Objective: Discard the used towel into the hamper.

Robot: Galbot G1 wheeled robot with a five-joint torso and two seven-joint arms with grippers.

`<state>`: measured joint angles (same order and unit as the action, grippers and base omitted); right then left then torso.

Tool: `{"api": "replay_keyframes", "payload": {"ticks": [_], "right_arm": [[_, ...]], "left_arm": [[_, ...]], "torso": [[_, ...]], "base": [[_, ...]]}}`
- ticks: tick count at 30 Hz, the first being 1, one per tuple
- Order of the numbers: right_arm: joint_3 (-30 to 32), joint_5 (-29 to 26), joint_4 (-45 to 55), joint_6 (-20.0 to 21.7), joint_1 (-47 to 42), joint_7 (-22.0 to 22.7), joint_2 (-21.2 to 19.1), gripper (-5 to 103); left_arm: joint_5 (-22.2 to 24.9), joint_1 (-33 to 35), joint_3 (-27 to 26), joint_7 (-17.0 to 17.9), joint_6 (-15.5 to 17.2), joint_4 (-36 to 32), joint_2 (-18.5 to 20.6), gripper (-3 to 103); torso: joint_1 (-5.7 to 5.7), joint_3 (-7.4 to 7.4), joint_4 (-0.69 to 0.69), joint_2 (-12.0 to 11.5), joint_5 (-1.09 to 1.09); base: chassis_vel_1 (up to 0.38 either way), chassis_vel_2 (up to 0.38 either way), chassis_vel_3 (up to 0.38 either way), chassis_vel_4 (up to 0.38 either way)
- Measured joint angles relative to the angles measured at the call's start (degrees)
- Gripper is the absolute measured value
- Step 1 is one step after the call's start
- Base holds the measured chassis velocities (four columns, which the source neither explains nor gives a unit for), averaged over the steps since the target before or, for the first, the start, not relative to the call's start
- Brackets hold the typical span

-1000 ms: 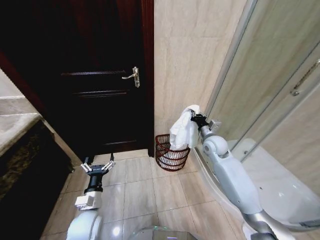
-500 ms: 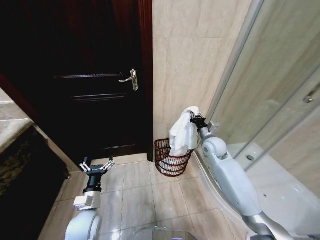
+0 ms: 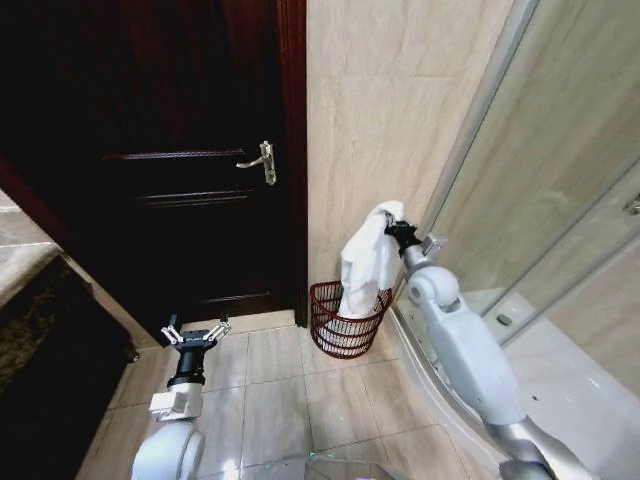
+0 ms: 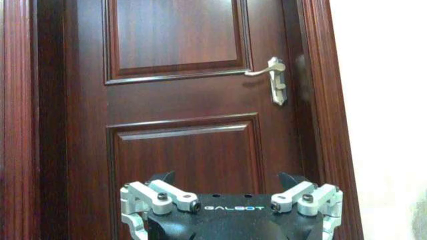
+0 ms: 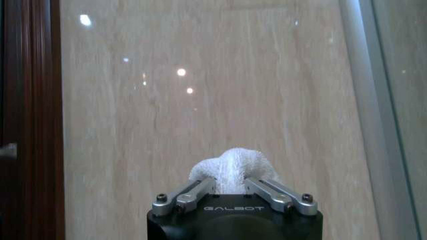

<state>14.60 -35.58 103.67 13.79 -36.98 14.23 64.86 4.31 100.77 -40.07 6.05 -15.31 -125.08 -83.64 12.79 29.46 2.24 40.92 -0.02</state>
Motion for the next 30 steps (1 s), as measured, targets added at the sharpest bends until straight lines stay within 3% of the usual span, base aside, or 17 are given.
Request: {"api": "replay_keyframes", "payload": {"ticks": [7, 30], "right_arm": [[-0.92, -0.16, -1.91, -0.03, 0.20, -0.57, -0.12, 4], [-1.36, 1.43, -10.24, -2.45, -0.65, -3.23, 1.86, 4]], "left_arm": [[-1.00, 0.37, 0.45, -0.49, -0.18, -0.09, -1.07, 100], [-1.03, 1.58, -0.93, -1.20, -1.27, -0.72, -2.65, 100]], "torso": [[-0.07, -0.12, 0.00, -0.24, 0.03], [-2.53, -3.53, 0.00, -6.08, 0.02]], "base": [[0.000, 0.000, 0.000, 0.000], [0.000, 0.000, 0.000, 0.000]]}}
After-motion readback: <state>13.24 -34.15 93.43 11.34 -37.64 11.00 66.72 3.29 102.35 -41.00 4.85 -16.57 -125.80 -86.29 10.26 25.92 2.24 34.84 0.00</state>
